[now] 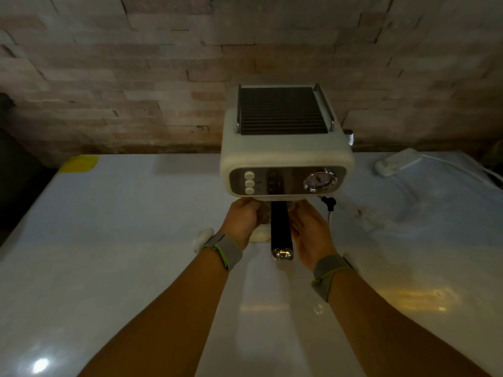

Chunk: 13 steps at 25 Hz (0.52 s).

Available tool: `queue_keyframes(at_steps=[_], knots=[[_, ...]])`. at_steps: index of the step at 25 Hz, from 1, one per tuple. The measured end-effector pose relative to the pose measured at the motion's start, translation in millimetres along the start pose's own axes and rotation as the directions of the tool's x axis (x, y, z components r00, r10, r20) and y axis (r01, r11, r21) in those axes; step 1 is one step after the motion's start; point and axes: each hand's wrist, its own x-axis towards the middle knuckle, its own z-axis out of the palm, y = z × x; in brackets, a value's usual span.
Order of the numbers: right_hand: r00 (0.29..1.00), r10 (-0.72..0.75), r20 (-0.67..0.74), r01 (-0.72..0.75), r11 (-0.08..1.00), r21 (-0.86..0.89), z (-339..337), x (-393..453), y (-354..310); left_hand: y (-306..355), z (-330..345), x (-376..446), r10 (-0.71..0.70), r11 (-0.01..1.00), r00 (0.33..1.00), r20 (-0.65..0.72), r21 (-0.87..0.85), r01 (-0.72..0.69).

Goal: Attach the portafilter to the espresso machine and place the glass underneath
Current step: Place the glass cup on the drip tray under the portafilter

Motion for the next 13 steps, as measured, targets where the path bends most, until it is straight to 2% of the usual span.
queue_keyframes(at_steps=[5,13], knots=[[0.996,-0.072,-0.049,0.057,0.964,-0.259,1.9,7.3,-5.4,-2.1,5.8,0.3,-0.024,0.998,0.999,-0.037,-0.052,0.022],[0.996,-0.071,-0.063,0.044,0.933,-0.358,-2.1,3.6,-9.9,-2.4,1.7,-7.1,-0.015,1.0,0.999,-0.032,-0.026,0.014]])
